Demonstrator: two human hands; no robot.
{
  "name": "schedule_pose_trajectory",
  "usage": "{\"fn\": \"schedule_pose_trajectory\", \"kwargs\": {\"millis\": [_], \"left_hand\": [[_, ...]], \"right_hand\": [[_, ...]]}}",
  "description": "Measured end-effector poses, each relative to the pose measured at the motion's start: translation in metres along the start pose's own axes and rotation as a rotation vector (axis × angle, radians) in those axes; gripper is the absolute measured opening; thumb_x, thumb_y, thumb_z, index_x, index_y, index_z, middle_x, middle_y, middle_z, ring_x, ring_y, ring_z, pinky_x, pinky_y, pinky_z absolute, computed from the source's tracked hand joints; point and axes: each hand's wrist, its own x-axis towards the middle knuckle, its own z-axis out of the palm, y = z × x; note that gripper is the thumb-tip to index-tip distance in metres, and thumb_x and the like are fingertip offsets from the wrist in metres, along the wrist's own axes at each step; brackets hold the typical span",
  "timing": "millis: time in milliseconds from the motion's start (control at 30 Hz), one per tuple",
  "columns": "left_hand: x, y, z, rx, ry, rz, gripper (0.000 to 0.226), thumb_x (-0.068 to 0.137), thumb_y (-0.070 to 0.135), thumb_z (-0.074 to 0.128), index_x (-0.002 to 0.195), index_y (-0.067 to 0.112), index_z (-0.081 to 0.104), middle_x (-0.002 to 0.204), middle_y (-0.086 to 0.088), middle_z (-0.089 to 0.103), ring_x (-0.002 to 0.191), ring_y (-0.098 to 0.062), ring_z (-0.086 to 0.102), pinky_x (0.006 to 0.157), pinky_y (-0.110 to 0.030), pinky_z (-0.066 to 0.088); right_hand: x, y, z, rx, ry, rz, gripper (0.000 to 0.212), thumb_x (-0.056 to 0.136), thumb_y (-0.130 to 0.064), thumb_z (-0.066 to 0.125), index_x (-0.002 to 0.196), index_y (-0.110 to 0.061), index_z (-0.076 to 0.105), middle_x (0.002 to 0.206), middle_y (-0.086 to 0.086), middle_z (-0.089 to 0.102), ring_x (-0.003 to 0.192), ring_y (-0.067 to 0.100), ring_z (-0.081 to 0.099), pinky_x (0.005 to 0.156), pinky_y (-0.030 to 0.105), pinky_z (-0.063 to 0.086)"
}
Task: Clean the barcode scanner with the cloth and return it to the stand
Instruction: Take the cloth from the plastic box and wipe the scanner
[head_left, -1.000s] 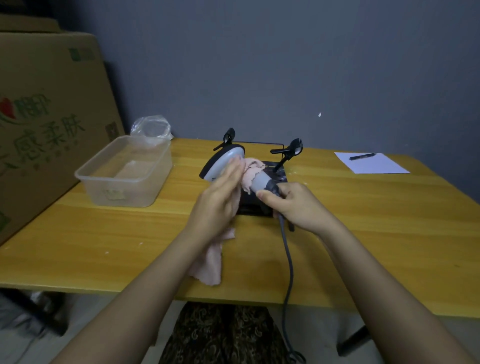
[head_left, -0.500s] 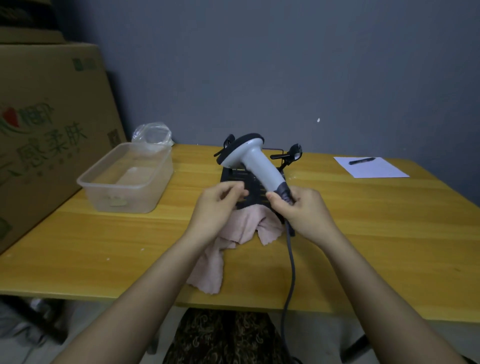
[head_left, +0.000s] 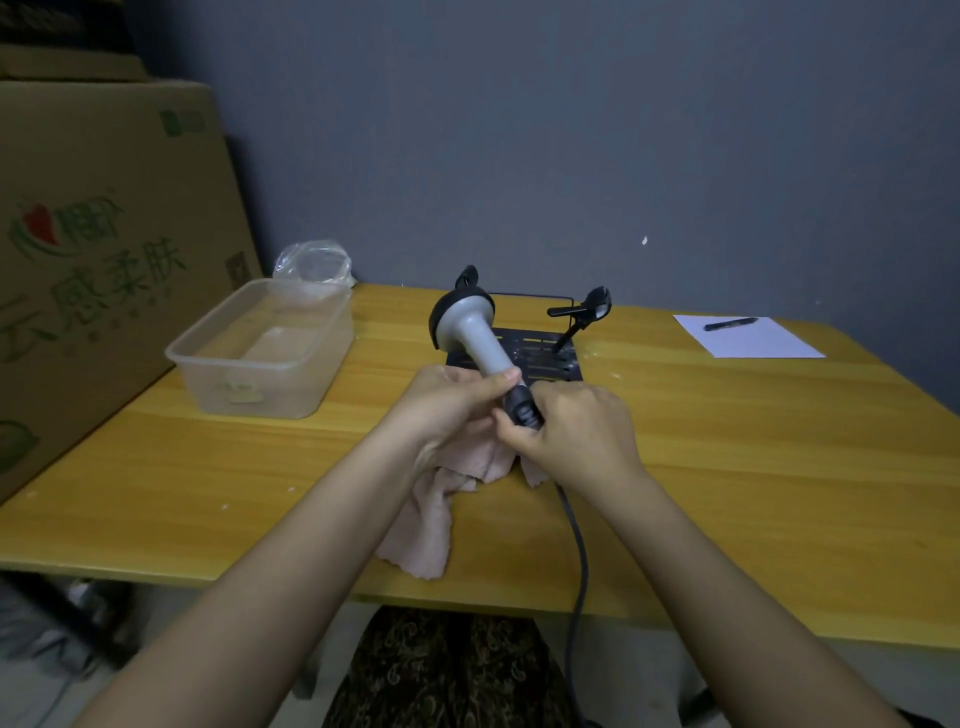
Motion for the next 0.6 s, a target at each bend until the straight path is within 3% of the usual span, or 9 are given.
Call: {"fn": "schedule_pose_trajectory", "kwargs": {"millis": [100, 200, 267, 333, 400, 433, 500, 533, 600], "left_hand": [[0.003, -0.005, -0.002, 0.006, 0.025, 0.011, 0.035, 0.076, 0.021, 0.075, 0.100, -0.004, 0.069, 0.092, -0.017, 0.073, 0.075, -0.018, 0.071, 0.069, -0.024, 0.058], [0.003, -0.008, -0.007, -0.001, 0.028, 0.020, 0.018, 0.077, 0.018, 0.074, 0.085, 0.002, 0.071, 0.073, -0.009, 0.074, 0.065, -0.014, 0.070, 0.061, -0.019, 0.057], [0.002, -0.010, -0.015, -0.009, 0.028, 0.028, 0.010, 0.078, 0.017, 0.072, 0.080, 0.007, 0.070, 0.070, -0.005, 0.073, 0.064, -0.010, 0.070, 0.059, -0.017, 0.056], [0.002, -0.012, -0.024, -0.022, 0.013, 0.029, 0.008, 0.079, 0.016, 0.071, 0.079, 0.009, 0.069, 0.075, -0.007, 0.073, 0.068, -0.012, 0.070, 0.064, -0.019, 0.058], [0.001, -0.014, -0.032, -0.036, 0.007, 0.031, 0.007, 0.081, 0.016, 0.069, 0.078, 0.009, 0.067, 0.076, -0.007, 0.071, 0.070, -0.013, 0.068, 0.072, -0.023, 0.057], [-0.001, -0.015, -0.035, -0.039, 0.005, 0.032, 0.008, 0.081, 0.015, 0.069, 0.076, 0.010, 0.066, 0.074, -0.006, 0.071, 0.070, -0.013, 0.068, 0.073, -0.024, 0.057], [-0.004, -0.017, -0.039, -0.040, -0.013, 0.033, 0.009, 0.082, 0.014, 0.067, 0.074, 0.011, 0.065, 0.070, -0.003, 0.071, 0.067, -0.011, 0.068, 0.071, -0.022, 0.057], [-0.006, -0.019, -0.040, -0.044, -0.022, 0.031, 0.008, 0.083, 0.014, 0.066, 0.075, 0.011, 0.065, 0.070, -0.002, 0.071, 0.066, -0.011, 0.068, 0.069, -0.021, 0.057], [-0.008, -0.021, -0.043, -0.046, -0.034, 0.030, 0.006, 0.083, 0.013, 0.066, 0.080, 0.010, 0.063, 0.071, -0.002, 0.070, 0.066, -0.010, 0.069, 0.070, -0.022, 0.057]], "right_hand": [[0.001, -0.003, -0.004, 0.037, -0.126, 0.033, 0.049, 0.079, -0.060, 0.055, 0.058, -0.017, 0.043, 0.050, -0.004, 0.049, 0.046, 0.018, 0.047, 0.045, 0.025, 0.020], [0.005, 0.005, -0.018, 0.173, -0.356, 0.163, 0.071, 0.073, -0.081, 0.031, 0.060, -0.013, 0.048, 0.058, 0.002, 0.060, 0.054, 0.018, 0.054, 0.048, 0.031, 0.034], [0.006, 0.024, -0.021, 0.458, -0.375, 0.305, 0.072, 0.080, -0.074, 0.029, 0.064, -0.010, 0.058, 0.063, 0.007, 0.064, 0.060, 0.021, 0.058, 0.056, 0.037, 0.043], [0.003, 0.043, -0.009, 0.611, -0.284, 0.394, 0.046, 0.091, -0.052, 0.046, 0.073, -0.014, 0.065, 0.069, 0.006, 0.066, 0.067, 0.020, 0.061, 0.065, 0.040, 0.048], [-0.001, 0.050, 0.010, 0.547, -0.275, 0.328, 0.017, 0.090, -0.032, 0.058, 0.091, -0.019, 0.068, 0.090, 0.003, 0.069, 0.084, 0.018, 0.061, 0.077, 0.040, 0.051], [-0.004, 0.048, 0.020, 0.485, -0.311, 0.256, 0.020, 0.088, -0.030, 0.061, 0.104, -0.020, 0.067, 0.105, 0.003, 0.066, 0.098, 0.019, 0.058, 0.084, 0.038, 0.048], [-0.007, 0.039, 0.039, 0.315, -0.417, 0.120, 0.047, 0.083, -0.036, 0.064, 0.127, -0.023, 0.055, 0.127, 0.002, 0.053, 0.119, 0.024, 0.041, 0.096, 0.039, 0.036], [-0.009, 0.034, 0.046, 0.200, -0.441, 0.064, 0.053, 0.082, -0.040, 0.064, 0.131, -0.024, 0.052, 0.130, 0.002, 0.049, 0.122, 0.026, 0.035, 0.097, 0.040, 0.032], [-0.011, 0.027, 0.055, 0.030, -0.409, -0.006, 0.040, 0.084, -0.037, 0.061, 0.121, -0.020, 0.058, 0.122, 0.005, 0.053, 0.116, 0.028, 0.037, 0.091, 0.040, 0.030]]}}
